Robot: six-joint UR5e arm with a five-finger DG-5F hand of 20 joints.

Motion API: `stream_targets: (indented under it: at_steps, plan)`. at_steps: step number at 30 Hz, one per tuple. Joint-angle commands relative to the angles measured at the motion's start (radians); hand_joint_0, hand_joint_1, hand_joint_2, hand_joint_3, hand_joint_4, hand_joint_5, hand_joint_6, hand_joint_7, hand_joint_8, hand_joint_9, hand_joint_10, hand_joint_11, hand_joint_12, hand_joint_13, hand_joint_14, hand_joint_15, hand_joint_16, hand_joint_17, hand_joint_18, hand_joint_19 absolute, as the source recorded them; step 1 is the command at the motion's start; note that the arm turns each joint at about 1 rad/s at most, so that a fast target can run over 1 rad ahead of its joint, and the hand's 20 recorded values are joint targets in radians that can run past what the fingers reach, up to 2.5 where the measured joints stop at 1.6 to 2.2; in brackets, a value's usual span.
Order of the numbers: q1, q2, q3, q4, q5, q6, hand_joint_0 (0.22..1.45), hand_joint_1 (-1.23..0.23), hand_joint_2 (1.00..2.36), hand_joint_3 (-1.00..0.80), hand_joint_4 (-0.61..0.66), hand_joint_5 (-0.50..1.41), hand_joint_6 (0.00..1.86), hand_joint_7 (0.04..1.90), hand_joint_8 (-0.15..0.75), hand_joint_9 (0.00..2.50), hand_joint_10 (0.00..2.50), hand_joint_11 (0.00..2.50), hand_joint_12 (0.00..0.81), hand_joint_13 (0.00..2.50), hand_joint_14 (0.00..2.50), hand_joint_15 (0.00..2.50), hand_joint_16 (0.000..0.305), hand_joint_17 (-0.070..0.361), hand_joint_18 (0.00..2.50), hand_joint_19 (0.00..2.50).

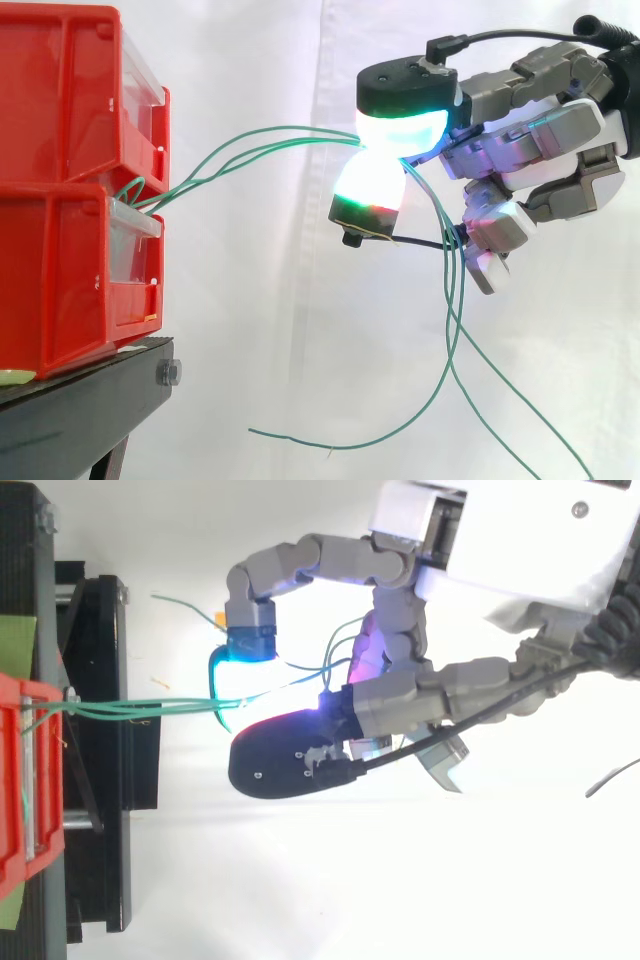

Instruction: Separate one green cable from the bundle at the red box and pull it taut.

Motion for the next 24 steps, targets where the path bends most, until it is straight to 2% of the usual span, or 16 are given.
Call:
stream_targets:
  at_steps: [1,2,3,5,7,10,11,14,16,24]
  plan:
    - [0.001,0.0,0.0,0.0,0.0,0.0,0.67,-0.77,1.01,-0.12,0.07,0.16,0.5,1.36,0.219,2.07,0.02,0.49,0.398,1.48,0.02,0.52,0.071,0.159,1.2,0.41]
    - [0.001,0.0,0.0,0.0,0.0,0.0,0.66,-0.74,1.01,-0.22,0.08,0.15,0.5,1.37,0.212,2.07,0.02,0.51,0.387,1.47,0.02,0.54,0.068,0.152,1.16,0.43]
    - [0.001,0.0,0.0,0.0,0.0,0.0,0.59,-0.66,1.0,-0.46,0.08,0.15,0.5,1.37,0.19,2.05,0.02,0.54,0.359,1.44,0.02,0.57,0.061,0.137,1.1,0.49]
    - [0.001,0.0,0.0,-0.001,0.0,0.0,0.54,-0.54,1.0,-0.5,0.08,0.15,0.5,1.36,0.194,2.06,0.02,0.53,0.368,1.45,0.02,0.56,0.064,0.143,1.12,0.47]
    - [0.001,0.0,0.0,-0.003,0.0,0.0,0.49,-0.31,1.0,-0.5,0.1,0.15,0.5,1.36,0.199,2.08,0.02,0.51,0.378,1.47,0.02,0.54,0.067,0.152,1.16,0.45]
    - [0.001,0.0,0.0,-0.003,0.0,-0.002,0.51,-0.18,1.0,-0.5,0.09,0.15,0.5,1.36,0.193,2.08,0.02,0.5,0.373,1.46,0.02,0.55,0.065,0.147,1.14,0.47]
    - [0.001,0.0,0.0,-0.003,0.0,-0.002,0.54,-0.18,1.0,-0.5,0.08,0.15,0.5,1.36,0.187,2.07,0.02,0.53,0.369,1.45,0.02,0.57,0.062,0.14,1.11,0.49]
    - [-0.001,0.0,0.0,0.0,0.0,-0.005,0.61,-0.3,1.0,-0.5,0.07,0.15,0.5,1.35,0.187,2.07,0.02,0.55,0.369,1.45,0.02,0.57,0.059,0.133,1.1,0.5]
    - [0.001,0.0,0.0,0.0,0.0,-0.005,0.66,-0.44,1.0,-0.5,0.07,0.15,0.5,1.34,0.189,2.07,0.02,0.56,0.369,1.45,0.02,0.56,0.059,0.132,1.1,0.5]
    - [-0.001,0.0,0.0,-0.003,0.0,-0.006,0.7,-0.57,1.01,-0.37,0.06,0.15,0.5,1.34,0.19,2.08,0.02,0.58,0.368,1.46,0.02,0.56,0.058,0.13,1.1,0.5]
